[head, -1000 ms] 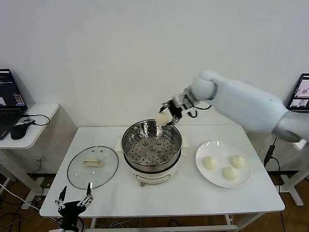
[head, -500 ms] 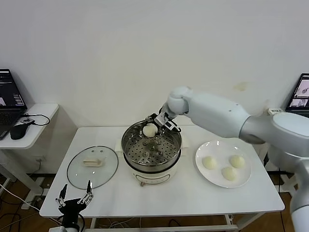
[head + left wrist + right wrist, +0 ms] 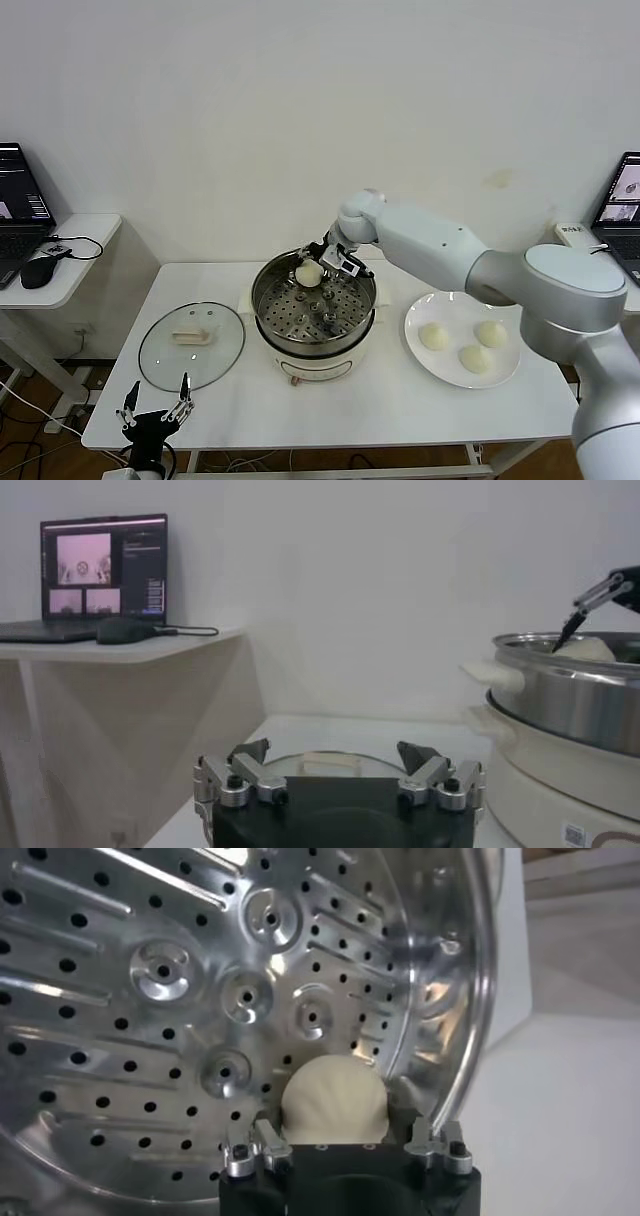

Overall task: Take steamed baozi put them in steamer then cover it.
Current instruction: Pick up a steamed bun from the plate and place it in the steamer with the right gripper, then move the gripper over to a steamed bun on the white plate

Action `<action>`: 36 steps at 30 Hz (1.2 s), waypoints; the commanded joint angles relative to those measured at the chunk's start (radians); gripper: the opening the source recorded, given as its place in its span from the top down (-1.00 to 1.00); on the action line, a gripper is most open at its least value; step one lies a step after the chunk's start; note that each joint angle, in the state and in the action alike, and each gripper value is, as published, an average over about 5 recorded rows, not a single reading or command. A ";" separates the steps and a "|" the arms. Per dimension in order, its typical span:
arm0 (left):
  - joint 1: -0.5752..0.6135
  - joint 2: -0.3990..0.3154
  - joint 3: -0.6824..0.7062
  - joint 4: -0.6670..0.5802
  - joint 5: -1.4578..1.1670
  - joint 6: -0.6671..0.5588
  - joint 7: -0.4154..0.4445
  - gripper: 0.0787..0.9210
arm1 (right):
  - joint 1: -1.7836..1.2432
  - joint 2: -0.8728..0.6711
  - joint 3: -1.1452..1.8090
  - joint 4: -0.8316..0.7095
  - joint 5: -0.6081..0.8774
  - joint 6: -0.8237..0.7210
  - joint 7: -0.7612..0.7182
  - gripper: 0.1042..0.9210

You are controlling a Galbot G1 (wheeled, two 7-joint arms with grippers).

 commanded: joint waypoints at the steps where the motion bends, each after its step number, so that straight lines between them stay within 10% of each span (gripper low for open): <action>1: 0.002 -0.002 0.001 -0.003 0.000 -0.001 -0.001 -0.77 | -0.016 0.021 0.004 -0.043 -0.070 0.052 0.024 -0.58; 19: 0.026 0.002 0.002 -0.067 0.035 0.043 0.010 -0.77 | 0.300 -0.402 -0.065 0.520 0.563 -0.597 -0.191 -0.76; 36: 0.037 0.035 -0.015 -0.097 0.037 0.050 0.017 -0.77 | 0.190 -0.897 -0.083 0.792 0.413 -0.792 -0.260 -0.76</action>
